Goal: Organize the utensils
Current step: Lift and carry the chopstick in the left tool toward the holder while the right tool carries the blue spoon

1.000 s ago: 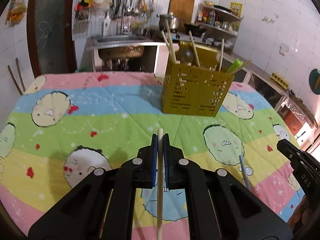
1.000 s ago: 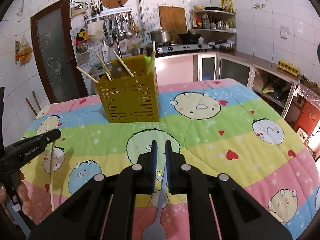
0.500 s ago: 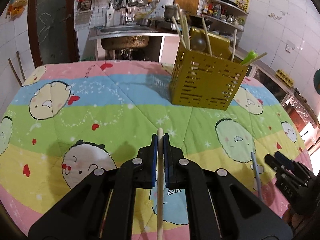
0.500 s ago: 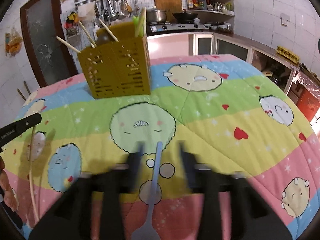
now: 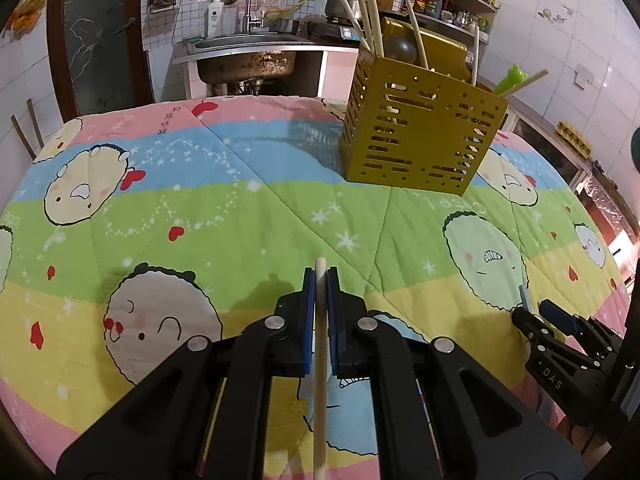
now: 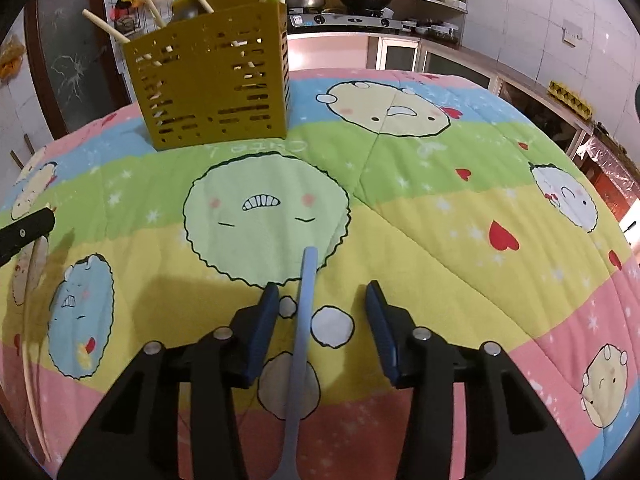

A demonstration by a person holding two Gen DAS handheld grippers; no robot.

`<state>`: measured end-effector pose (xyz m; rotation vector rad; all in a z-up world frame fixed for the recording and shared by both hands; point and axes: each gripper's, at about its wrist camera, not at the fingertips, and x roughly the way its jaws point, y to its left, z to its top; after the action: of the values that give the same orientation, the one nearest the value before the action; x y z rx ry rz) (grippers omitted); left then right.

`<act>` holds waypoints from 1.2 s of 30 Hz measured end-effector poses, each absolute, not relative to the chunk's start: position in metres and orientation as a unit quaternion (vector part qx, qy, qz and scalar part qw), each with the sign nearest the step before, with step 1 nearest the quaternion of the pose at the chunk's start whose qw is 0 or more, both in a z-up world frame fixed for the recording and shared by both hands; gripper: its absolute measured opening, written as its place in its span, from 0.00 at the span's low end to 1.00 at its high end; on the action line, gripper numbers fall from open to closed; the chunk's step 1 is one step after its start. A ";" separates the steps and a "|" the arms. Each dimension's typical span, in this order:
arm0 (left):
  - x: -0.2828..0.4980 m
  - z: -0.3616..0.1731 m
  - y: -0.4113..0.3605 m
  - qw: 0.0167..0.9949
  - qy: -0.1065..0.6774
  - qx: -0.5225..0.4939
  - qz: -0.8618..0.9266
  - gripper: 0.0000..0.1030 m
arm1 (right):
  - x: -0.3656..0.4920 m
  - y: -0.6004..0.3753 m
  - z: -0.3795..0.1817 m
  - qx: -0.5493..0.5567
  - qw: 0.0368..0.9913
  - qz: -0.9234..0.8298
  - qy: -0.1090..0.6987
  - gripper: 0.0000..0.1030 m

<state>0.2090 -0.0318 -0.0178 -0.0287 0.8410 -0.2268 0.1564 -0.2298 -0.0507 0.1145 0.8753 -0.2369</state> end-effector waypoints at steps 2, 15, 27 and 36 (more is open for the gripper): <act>0.209 -0.019 -0.033 0.906 0.408 -0.013 -0.111 0.04 | 0.159 -0.228 -0.051 0.053 0.897 -0.114 0.425 0.35; 0.209 -0.022 -0.036 0.906 0.409 -0.007 -0.109 0.04 | 0.165 -0.226 -0.049 0.071 0.897 -0.103 0.424 0.08; 0.198 -0.007 -0.040 0.917 0.384 0.002 -0.107 0.04 | 0.147 -0.224 -0.027 0.084 0.920 -0.095 0.372 0.07; 0.181 0.016 -0.034 0.932 0.348 -0.003 -0.102 0.04 | 0.117 -0.223 0.017 0.078 0.947 -0.095 0.297 0.07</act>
<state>0.1815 -0.0337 0.0161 -0.0055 0.7127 -0.2096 0.1166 -0.2235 0.0173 0.1592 0.6053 -0.1928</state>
